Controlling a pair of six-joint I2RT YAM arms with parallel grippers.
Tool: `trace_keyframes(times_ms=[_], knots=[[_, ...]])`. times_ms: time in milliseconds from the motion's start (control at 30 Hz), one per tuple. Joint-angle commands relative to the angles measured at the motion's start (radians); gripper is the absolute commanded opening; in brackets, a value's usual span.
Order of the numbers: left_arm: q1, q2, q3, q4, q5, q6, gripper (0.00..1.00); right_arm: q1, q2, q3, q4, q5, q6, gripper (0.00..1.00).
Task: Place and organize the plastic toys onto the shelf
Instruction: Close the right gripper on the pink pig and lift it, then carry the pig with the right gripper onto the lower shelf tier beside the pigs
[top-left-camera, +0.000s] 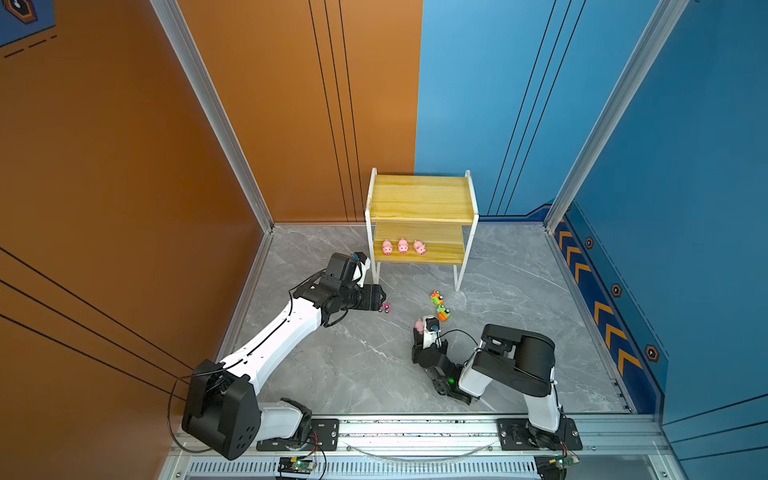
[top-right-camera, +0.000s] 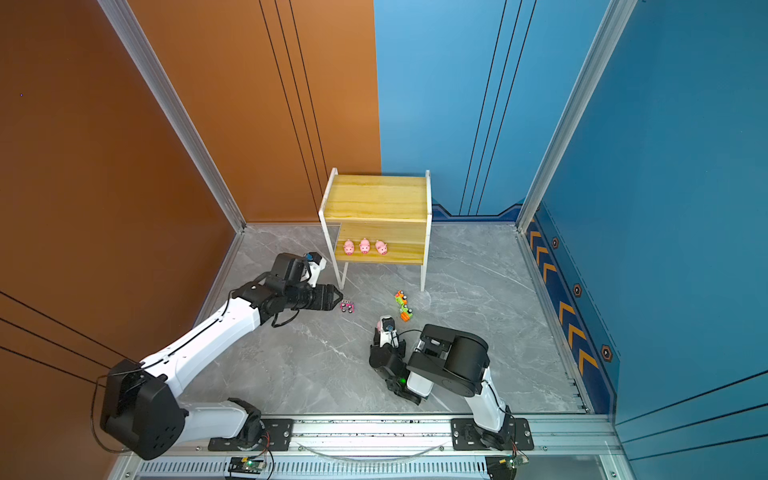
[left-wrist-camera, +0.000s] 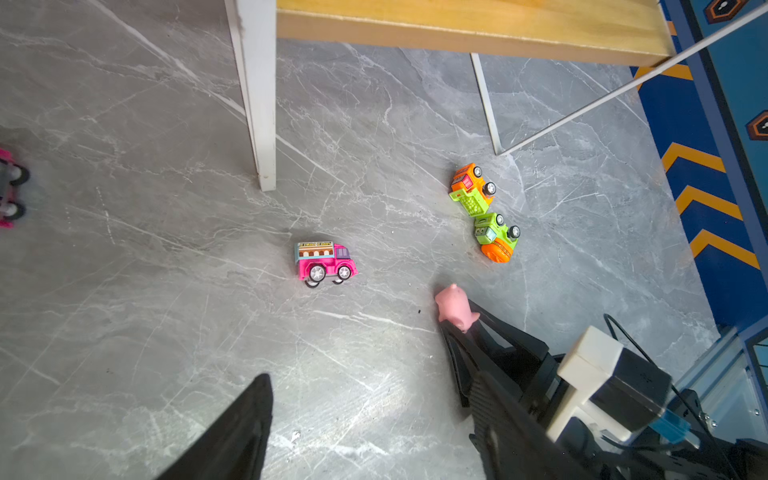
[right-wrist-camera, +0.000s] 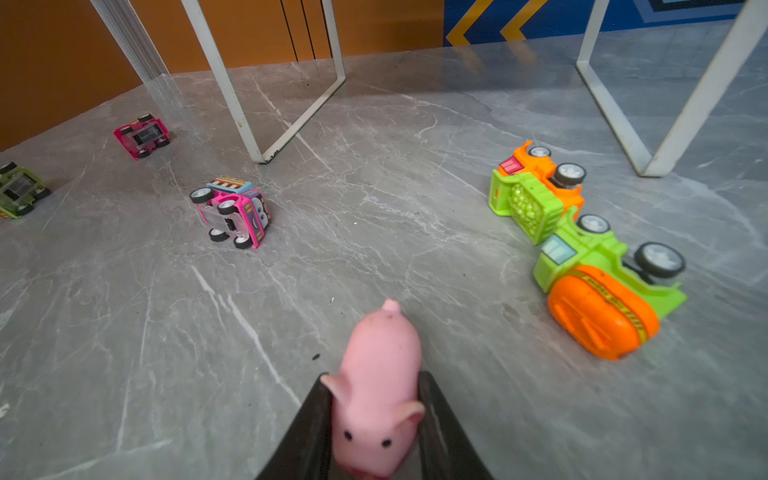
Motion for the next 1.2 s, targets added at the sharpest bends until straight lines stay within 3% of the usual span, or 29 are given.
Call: trace_keyframes(times_ms=[0,200,500,1167], knots=[[0.006,-0.016,0.002,0.005,0.013,0.000,0.76,-0.017,-0.061,-0.039,-0.030,-0.125,-0.004,0.32],[0.004,0.005,0.007,0.005,0.015,0.000,0.76,-0.060,-0.248,-0.058,-0.146,-0.320,-0.057,0.31],[0.008,-0.008,0.007,0.003,0.008,0.010,0.76,-0.119,-0.482,0.014,-0.468,-0.462,-0.135,0.31],[-0.047,-0.041,0.005,0.005,0.073,0.093,0.78,-0.135,-0.689,0.034,-0.659,-0.426,-0.181,0.31]])
